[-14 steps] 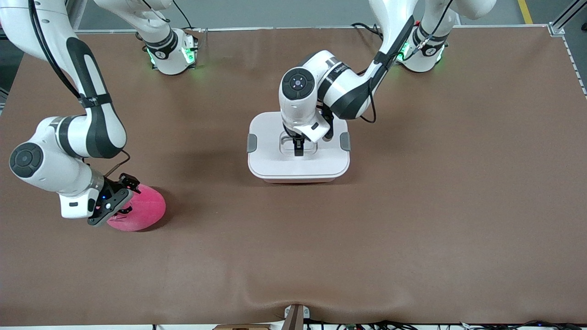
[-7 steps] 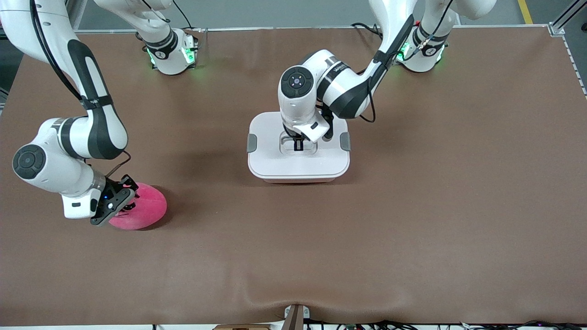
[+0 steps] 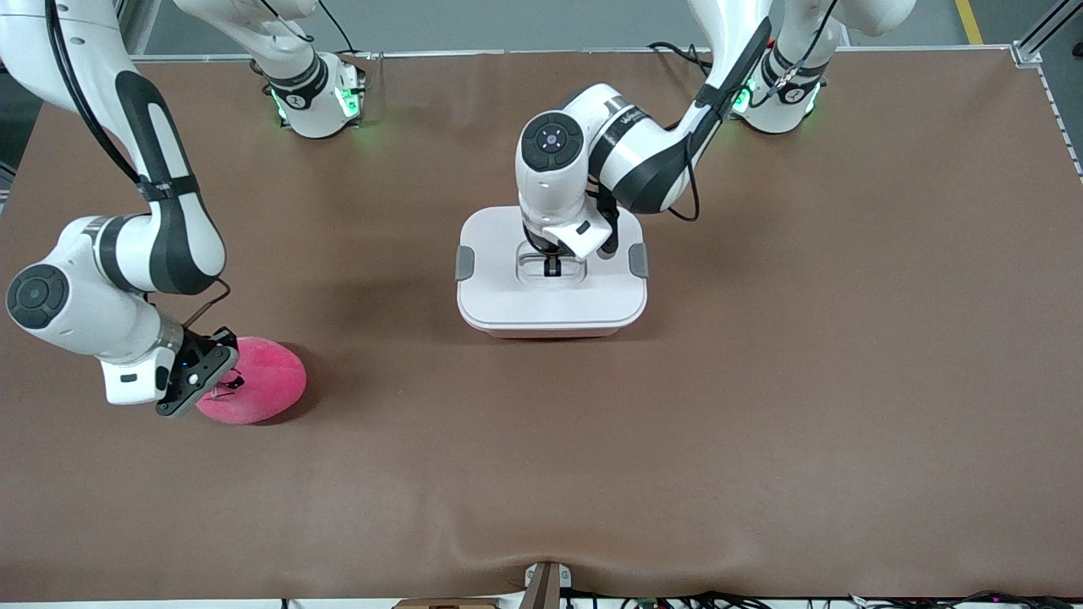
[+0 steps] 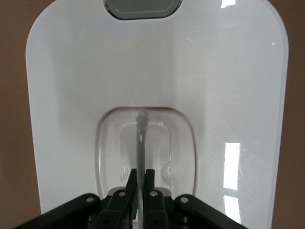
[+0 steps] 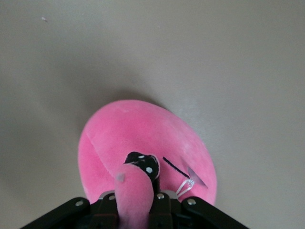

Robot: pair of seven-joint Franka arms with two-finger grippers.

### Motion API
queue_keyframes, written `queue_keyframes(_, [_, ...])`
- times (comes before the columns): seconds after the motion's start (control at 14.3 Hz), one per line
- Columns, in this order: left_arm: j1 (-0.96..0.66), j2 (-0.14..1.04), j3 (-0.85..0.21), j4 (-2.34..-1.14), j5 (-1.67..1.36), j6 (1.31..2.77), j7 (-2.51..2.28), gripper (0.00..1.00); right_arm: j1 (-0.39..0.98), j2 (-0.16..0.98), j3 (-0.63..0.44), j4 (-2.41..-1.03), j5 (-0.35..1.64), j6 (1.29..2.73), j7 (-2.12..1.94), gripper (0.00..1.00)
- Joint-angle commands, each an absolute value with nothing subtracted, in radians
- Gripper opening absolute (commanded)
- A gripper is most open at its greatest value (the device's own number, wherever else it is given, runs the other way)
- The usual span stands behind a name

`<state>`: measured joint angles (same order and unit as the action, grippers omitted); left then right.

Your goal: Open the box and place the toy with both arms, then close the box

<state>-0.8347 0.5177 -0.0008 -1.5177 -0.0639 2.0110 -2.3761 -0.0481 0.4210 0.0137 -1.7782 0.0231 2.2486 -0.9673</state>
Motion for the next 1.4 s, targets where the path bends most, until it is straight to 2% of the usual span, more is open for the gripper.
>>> queue_keyframes(0.0, [-0.838,0.483,0.006,-1.534,-0.037,2.002,-2.388,0.0,-0.075,0.393,0.018,-1.77,0.025,2.244,-1.044,0.0])
queue_keyframes(0.21, [-0.827,0.456,0.014,-1.526,-0.038,1.971,-2.384,0.0,-0.123,0.385,0.018,-1.723,0.021,2.234,-1.127,0.0])
queue_keyframes(0.49, [-0.786,0.43,0.017,-1.525,-0.029,1.93,-2.358,0.0,-0.133,0.385,0.018,-1.629,0.012,2.126,-1.193,0.0])
queue_keyframes(0.84, [-0.724,0.396,0.015,-1.535,-0.021,1.865,-2.22,0.0,-0.118,0.361,0.026,-1.588,0.011,2.019,-1.274,0.0])
queue_keyframes(1.33, [-0.572,0.362,0.014,-1.554,0.0,1.85,-2.132,0.0,0.069,0.319,0.026,-1.594,-0.035,1.936,-1.479,0.0])
